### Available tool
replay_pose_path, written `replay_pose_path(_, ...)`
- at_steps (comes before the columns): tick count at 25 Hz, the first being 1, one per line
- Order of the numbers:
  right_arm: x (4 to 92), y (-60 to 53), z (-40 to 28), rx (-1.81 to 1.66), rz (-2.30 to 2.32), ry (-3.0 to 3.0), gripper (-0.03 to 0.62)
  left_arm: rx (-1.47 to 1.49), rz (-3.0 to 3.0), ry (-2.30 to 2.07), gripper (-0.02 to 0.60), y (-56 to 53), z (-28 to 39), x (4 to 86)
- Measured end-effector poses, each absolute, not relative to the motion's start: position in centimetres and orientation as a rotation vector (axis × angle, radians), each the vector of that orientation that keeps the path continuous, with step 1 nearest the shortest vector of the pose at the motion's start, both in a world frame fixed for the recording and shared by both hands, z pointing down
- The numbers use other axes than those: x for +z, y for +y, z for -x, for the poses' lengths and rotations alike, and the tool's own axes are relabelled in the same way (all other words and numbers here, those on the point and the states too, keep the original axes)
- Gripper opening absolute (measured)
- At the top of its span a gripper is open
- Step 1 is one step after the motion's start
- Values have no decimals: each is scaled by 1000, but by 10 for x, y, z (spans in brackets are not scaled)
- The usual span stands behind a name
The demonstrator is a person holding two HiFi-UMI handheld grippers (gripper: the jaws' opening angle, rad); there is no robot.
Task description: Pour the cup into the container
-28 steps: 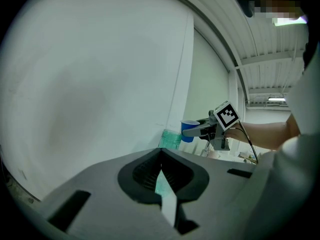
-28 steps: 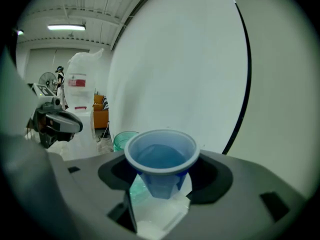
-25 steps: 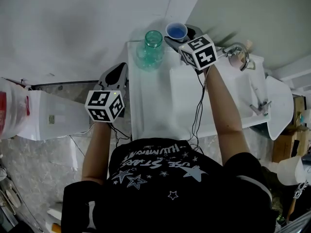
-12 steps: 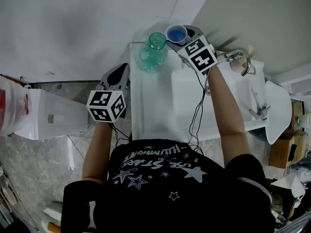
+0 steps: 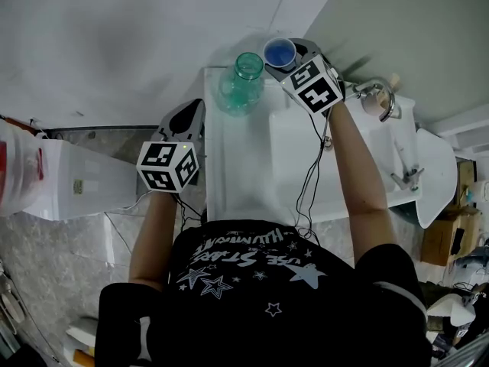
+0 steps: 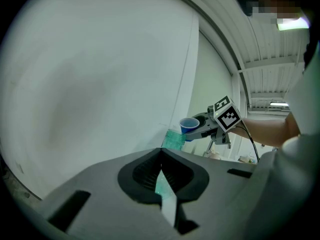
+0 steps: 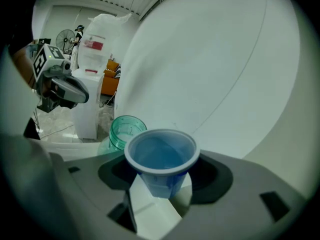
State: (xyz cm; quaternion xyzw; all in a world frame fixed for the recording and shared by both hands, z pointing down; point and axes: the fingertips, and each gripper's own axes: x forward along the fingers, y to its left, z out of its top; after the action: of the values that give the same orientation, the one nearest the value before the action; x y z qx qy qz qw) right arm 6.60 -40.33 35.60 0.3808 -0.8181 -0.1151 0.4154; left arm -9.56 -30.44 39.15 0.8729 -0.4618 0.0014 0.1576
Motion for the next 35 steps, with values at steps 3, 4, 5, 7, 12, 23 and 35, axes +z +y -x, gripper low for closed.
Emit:
replay_pose_path(3, 355, -403, -64, -327, -930, -2029, 296, 1, -2495, -1319, 11, -305, 94, 392)
replay_pose_path(4, 355, -404, -63, -338, -923, -2021, 296, -1, -2494, -1317, 9, -305, 94, 393)
replay_pose_path(5, 354, -404, -62, -351, -916, -2010, 296, -2, -2494, -1316, 10, -306, 94, 393)
replay_pose_path(7, 353, -405, -62, -377, -902, -1988, 296, -3, -2493, -1314, 9, -306, 93, 393)
replay_pose_path(12, 352, -404, -62, -409, -881, -1958, 296, -4, -2500, -1313, 9, -307, 90, 390)
replay_pose_path(23, 356, -405, -59, -482, -850, -1869, 296, -18, -2492, -1318, 11, -307, 94, 390)
replay_pose_path(35, 358, -405, -59, -541, -849, -1803, 296, -30, -2482, -1322, 9, -305, 100, 392)
